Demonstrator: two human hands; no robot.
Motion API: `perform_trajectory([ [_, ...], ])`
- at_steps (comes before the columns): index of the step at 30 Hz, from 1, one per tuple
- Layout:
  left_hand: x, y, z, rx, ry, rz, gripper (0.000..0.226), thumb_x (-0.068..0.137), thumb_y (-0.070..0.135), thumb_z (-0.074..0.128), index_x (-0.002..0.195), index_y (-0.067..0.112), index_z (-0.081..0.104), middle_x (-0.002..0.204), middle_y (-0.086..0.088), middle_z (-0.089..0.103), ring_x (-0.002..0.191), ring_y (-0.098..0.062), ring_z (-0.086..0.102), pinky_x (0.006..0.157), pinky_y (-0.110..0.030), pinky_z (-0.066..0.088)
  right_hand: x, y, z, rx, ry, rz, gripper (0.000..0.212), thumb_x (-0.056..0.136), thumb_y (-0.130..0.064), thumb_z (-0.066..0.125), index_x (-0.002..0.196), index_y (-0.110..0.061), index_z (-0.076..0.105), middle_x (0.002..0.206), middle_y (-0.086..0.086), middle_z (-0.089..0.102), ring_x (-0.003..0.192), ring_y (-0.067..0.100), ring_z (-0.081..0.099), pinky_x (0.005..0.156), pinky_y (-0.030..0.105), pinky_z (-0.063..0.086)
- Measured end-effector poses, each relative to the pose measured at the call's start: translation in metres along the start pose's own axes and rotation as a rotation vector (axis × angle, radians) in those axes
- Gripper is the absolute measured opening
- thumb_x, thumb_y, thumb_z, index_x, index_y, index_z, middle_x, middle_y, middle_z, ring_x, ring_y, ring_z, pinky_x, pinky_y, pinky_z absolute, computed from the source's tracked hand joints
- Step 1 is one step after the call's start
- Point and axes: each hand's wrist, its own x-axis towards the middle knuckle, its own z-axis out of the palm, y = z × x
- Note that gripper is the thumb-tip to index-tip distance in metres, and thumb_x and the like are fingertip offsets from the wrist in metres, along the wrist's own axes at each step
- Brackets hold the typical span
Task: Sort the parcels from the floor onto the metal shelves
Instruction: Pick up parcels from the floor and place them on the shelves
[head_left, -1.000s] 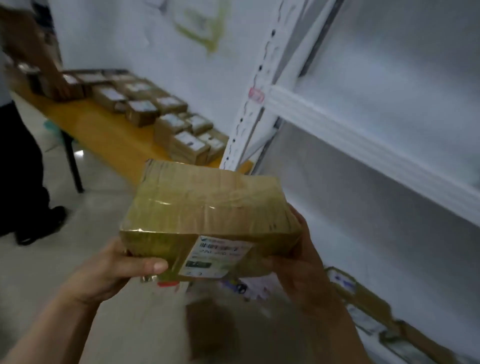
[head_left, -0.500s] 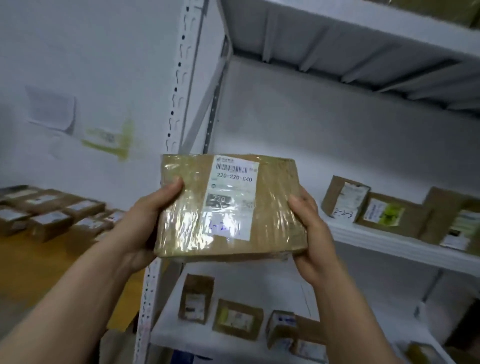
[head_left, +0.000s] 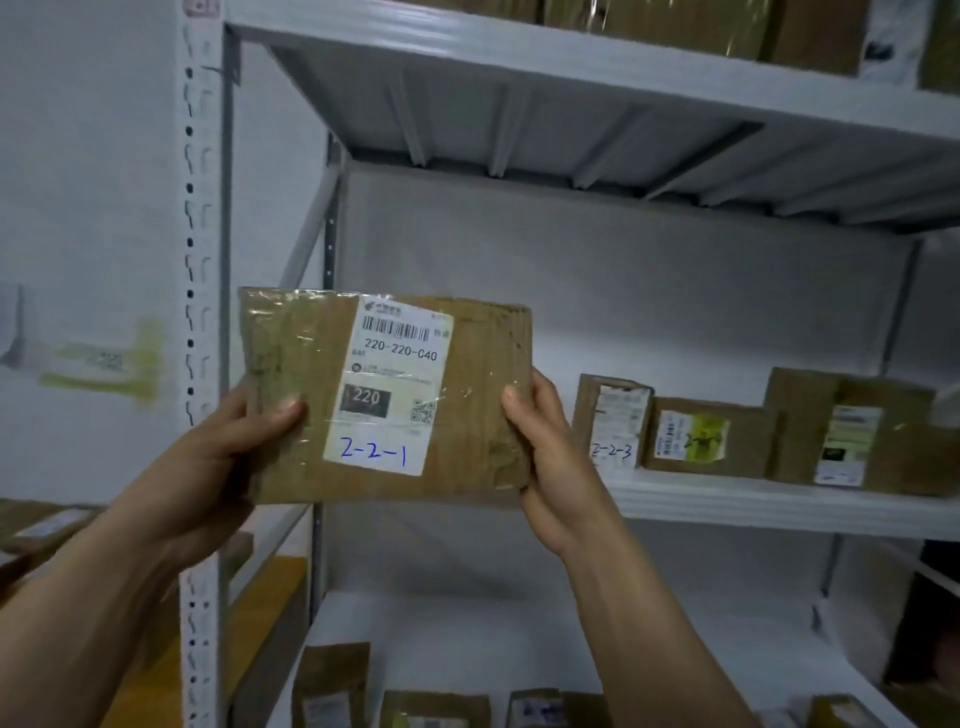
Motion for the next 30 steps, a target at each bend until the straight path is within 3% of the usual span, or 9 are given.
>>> perform_trajectory([
  [4, 0.045, -0.011, 0.017, 0.172, 0.019, -0.015, 0.059, 0.072, 0.027, 0.073, 0.129, 0.019, 0.058, 0.122, -0.011, 0.069, 0.114, -0.035, 0.064, 0.097, -0.054, 0.049, 0.029, 0.01, -0.037, -0.113, 0.003, -0.039, 0.046, 0.101, -0.03, 0.059, 0.144, -0.042, 0.048, 0.128, -0.016, 0.067, 0.116, 0.004, 0.065, 0.085, 0.03, 0.059],
  [6, 0.069, -0.02, 0.025, 0.222, 0.034, -0.041, 0.057, 0.077, 0.02, 0.074, 0.131, 0.016, 0.055, 0.121, -0.009, 0.069, 0.115, -0.033, 0.063, 0.105, -0.055, 0.042, 0.041, 0.016, -0.055, -0.139, 0.024, -0.036, 0.046, 0.102, -0.028, 0.057, 0.144, -0.044, 0.046, 0.13, -0.016, 0.066, 0.119, 0.005, 0.064, 0.091, 0.033, 0.057],
  [11, 0.118, -0.053, 0.046, 0.233, 0.02, -0.04, 0.046, 0.087, 0.015, 0.064, 0.132, 0.023, 0.053, 0.119, -0.002, 0.071, 0.11, -0.025, 0.067, 0.096, -0.042, 0.048, 0.068, 0.031, -0.09, -0.146, 0.11, -0.03, 0.053, 0.103, -0.024, 0.056, 0.147, -0.045, 0.036, 0.136, -0.01, 0.062, 0.123, 0.012, 0.061, 0.103, 0.043, 0.052],
  [14, 0.144, -0.07, 0.044, 0.176, 0.047, -0.034, 0.063, 0.081, 0.014, 0.07, 0.138, 0.02, 0.045, 0.125, -0.007, 0.067, 0.107, -0.026, 0.069, 0.084, -0.039, 0.055, 0.084, 0.041, -0.102, -0.156, 0.142, -0.001, 0.053, 0.102, -0.026, 0.057, 0.146, -0.041, 0.032, 0.138, -0.01, 0.057, 0.123, 0.013, 0.059, 0.103, 0.045, 0.052],
  [17, 0.16, -0.079, 0.035, 0.11, 0.182, -0.023, 0.081, 0.069, 0.015, 0.076, 0.138, 0.02, 0.034, 0.125, -0.007, 0.063, 0.096, -0.023, 0.073, 0.073, -0.037, 0.06, 0.102, 0.052, -0.104, -0.161, 0.119, 0.013, 0.043, 0.102, -0.024, 0.058, 0.136, -0.042, 0.039, 0.132, -0.013, 0.059, 0.119, 0.009, 0.061, 0.095, 0.036, 0.056],
  [22, 0.174, -0.082, 0.012, 0.161, 0.236, -0.047, 0.091, 0.064, 0.015, 0.084, 0.135, 0.021, 0.028, 0.122, -0.009, 0.063, 0.094, -0.028, 0.073, 0.08, -0.049, 0.059, 0.13, 0.071, -0.086, -0.169, 0.053, 0.06, 0.05, 0.098, -0.016, 0.062, 0.133, -0.042, 0.037, 0.126, -0.016, 0.057, 0.119, 0.011, 0.059, 0.094, 0.039, 0.058],
  [26, 0.177, -0.081, -0.015, 0.229, 0.279, -0.039, 0.089, 0.063, 0.01, 0.082, 0.134, 0.02, 0.03, 0.121, -0.01, 0.062, 0.094, -0.028, 0.073, 0.077, -0.047, 0.06, 0.145, 0.09, -0.062, -0.185, 0.006, 0.076, 0.06, 0.096, -0.008, 0.063, 0.138, -0.038, 0.033, 0.128, -0.014, 0.055, 0.119, 0.012, 0.058, 0.095, 0.045, 0.058],
  [30, 0.172, -0.091, -0.046, 0.343, 0.301, -0.082, 0.073, 0.077, 0.004, 0.075, 0.136, 0.023, 0.036, 0.125, -0.008, 0.059, 0.104, -0.029, 0.067, 0.079, -0.041, 0.058, 0.148, 0.117, -0.049, -0.27, -0.021, 0.104, 0.064, 0.096, -0.01, 0.064, 0.142, -0.039, 0.03, 0.124, -0.019, 0.054, 0.111, 0.001, 0.058, 0.09, 0.03, 0.057],
])
